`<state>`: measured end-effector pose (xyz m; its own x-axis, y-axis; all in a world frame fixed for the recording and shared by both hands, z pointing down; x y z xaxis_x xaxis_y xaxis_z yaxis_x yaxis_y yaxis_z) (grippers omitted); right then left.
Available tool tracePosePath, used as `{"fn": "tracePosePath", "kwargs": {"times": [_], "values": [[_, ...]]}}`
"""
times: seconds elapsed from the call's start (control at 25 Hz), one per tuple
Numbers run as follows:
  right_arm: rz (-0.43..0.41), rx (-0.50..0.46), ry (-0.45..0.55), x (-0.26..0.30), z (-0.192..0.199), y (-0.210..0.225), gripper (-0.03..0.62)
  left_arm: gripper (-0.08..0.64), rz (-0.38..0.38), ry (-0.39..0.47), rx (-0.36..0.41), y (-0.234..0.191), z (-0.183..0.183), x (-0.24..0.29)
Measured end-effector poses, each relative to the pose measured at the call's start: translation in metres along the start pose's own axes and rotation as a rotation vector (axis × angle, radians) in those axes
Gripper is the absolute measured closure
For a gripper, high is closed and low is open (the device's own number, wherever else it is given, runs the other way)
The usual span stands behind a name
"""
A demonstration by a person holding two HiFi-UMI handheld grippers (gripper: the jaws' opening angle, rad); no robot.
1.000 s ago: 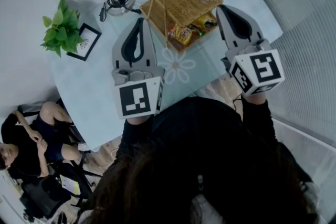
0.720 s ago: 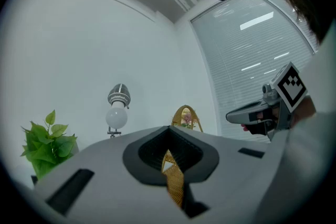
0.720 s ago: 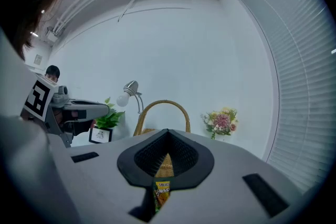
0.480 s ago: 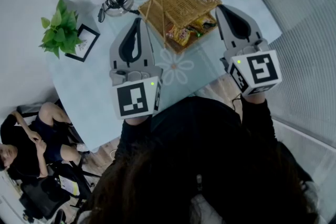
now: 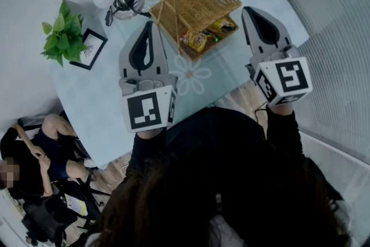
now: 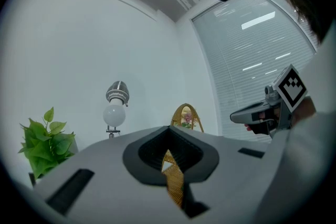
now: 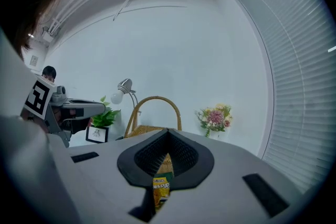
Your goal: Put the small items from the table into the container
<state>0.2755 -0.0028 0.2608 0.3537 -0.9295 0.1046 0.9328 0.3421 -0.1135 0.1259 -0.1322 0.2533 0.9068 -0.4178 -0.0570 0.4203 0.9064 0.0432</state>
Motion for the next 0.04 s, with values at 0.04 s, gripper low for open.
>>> {"fn": "tracePosePath", "kwargs": {"times": [0.04], "values": [[0.003,0.0,0.0,-0.0003,0.0003,0.0018,0.569,0.558,-0.001,0.0,-0.001,0.0001,0.0002,0.0005]]}}
Point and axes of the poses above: the fingertips, and each gripper's own axes: x forward along the fingers, y to its right, z out of its underside, the point moved 1 cm from there along -x, backward along the fingers
